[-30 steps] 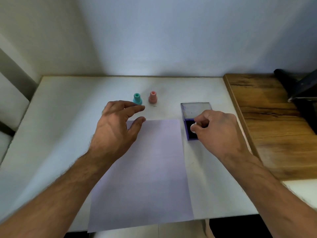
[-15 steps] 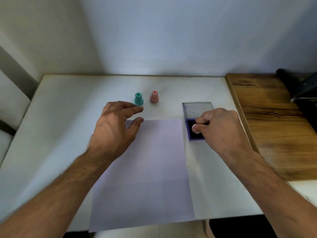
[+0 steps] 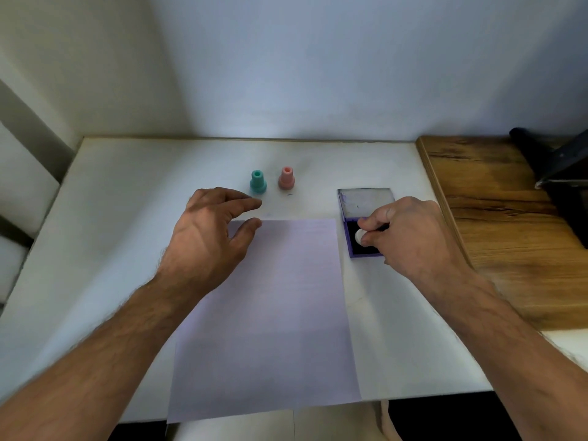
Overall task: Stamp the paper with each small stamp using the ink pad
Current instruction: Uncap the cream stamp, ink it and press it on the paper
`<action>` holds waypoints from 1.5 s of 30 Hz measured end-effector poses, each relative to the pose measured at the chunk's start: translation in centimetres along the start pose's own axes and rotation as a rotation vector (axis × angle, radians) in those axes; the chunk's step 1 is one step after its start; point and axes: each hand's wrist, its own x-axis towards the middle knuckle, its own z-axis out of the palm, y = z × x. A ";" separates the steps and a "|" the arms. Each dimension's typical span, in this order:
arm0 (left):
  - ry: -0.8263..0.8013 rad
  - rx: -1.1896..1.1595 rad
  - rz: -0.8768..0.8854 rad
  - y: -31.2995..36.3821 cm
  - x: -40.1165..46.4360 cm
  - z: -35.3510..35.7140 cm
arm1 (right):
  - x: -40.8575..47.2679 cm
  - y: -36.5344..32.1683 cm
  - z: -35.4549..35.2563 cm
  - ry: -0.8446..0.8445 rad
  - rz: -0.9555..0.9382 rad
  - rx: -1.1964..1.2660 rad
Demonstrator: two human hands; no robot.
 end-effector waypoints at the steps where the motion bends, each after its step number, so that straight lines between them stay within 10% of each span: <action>1: 0.002 0.002 0.001 -0.1 -0.1 -0.2 | -0.1 -0.1 0.0 0.018 -0.015 -0.017; 13: 0.029 -0.083 -0.100 -2.5 -2.0 -2.9 | -2.1 1.4 1.2 0.278 -0.250 0.010; 25: -0.003 -0.016 -0.163 -6.5 -2.8 -3.8 | -2.5 -10.1 12.8 0.086 -0.198 1.314; 45: -0.141 0.011 -0.179 -7.6 -3.0 -2.0 | -3.4 -12.4 18.5 0.363 -0.308 0.949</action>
